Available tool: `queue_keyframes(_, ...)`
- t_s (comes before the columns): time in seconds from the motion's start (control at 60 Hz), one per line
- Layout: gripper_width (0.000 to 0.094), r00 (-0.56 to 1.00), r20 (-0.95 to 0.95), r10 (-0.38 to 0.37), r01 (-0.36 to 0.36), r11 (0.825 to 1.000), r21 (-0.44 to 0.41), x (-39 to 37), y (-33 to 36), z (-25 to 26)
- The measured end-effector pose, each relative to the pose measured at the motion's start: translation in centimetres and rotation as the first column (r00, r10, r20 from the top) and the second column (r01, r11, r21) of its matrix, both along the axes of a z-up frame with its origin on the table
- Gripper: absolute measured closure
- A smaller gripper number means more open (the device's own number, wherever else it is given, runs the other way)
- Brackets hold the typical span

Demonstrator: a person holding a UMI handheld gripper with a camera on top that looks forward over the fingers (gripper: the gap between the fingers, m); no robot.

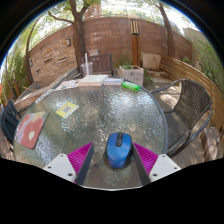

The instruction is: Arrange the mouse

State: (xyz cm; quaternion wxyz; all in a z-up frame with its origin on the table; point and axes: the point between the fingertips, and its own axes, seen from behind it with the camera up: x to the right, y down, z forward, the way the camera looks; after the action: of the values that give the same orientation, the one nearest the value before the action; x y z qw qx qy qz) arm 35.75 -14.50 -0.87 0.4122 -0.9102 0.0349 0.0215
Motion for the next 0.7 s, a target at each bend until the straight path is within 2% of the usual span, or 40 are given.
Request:
queue_keyframes(0.083, 0.0320, 0.999, 0.033, -0.012, 0.013, 1.000, -0.011, 0.2, 0.9, -0.5)
queue_keyframes(0.117, 0.0422, 0.998, 0.061, -0.021, 0.021, 1.000, -0.008, 0.8, 1.1, -0.5)
queue_keyframes(0.2, 0.0470, 0.997, 0.076, -0.014, 0.015, 1.000, -0.002, 0.6, 1.4, -0.4)
queue_keyframes(0.35, 0.0563, 0.992, 0.115, -0.059, 0.062, 0.998, -0.022, 1.2, 1.1, -0.2)
queue_keyframes(0.467, 0.0578, 0.980, 0.151, -0.132, 0.129, 0.991, 0.031, 2.1, 1.5, 3.9)
queue_keyframes(0.55, 0.0576, 0.964, 0.151, -0.219, 0.199, 0.971, 0.135, 2.2, 2.4, 9.6)
queue_keyframes(0.65, 0.0578, 0.954, 0.108, -0.281, 0.241, 0.929, 0.282, -0.4, 4.0, 18.9)
queue_keyframes(0.7, 0.0578, 0.956, 0.086, -0.279, 0.233, 0.906, 0.354, -3.1, 4.9, 23.9)
